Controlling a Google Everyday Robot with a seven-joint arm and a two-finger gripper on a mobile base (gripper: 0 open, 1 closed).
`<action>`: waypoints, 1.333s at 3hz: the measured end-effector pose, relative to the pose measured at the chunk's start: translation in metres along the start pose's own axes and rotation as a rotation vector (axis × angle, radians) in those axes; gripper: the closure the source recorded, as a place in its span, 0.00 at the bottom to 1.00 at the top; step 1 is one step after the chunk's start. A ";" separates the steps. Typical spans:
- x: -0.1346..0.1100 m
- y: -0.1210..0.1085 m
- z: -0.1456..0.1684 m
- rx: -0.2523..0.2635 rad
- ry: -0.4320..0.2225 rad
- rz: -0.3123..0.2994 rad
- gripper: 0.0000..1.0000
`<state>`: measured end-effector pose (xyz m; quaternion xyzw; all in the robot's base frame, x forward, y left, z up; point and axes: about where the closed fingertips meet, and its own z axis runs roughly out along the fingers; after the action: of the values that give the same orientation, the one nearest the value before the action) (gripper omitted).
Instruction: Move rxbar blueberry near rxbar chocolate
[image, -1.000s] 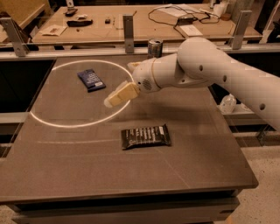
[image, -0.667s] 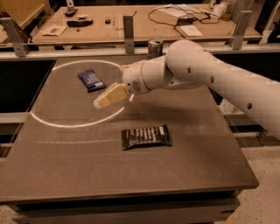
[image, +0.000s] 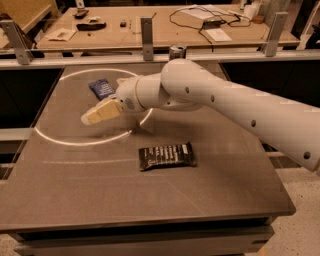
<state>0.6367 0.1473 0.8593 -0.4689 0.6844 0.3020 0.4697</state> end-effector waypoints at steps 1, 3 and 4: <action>-0.006 -0.004 0.019 0.037 -0.001 -0.032 0.00; -0.005 -0.023 0.035 0.099 0.059 -0.038 0.00; 0.006 -0.033 0.037 0.133 0.092 0.000 0.00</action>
Offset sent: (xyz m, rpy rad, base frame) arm 0.0473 0.0220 -0.0009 -0.1070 -0.0773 -0.1088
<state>0.6797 0.1644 0.8410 -0.4500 0.7239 0.2339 0.4677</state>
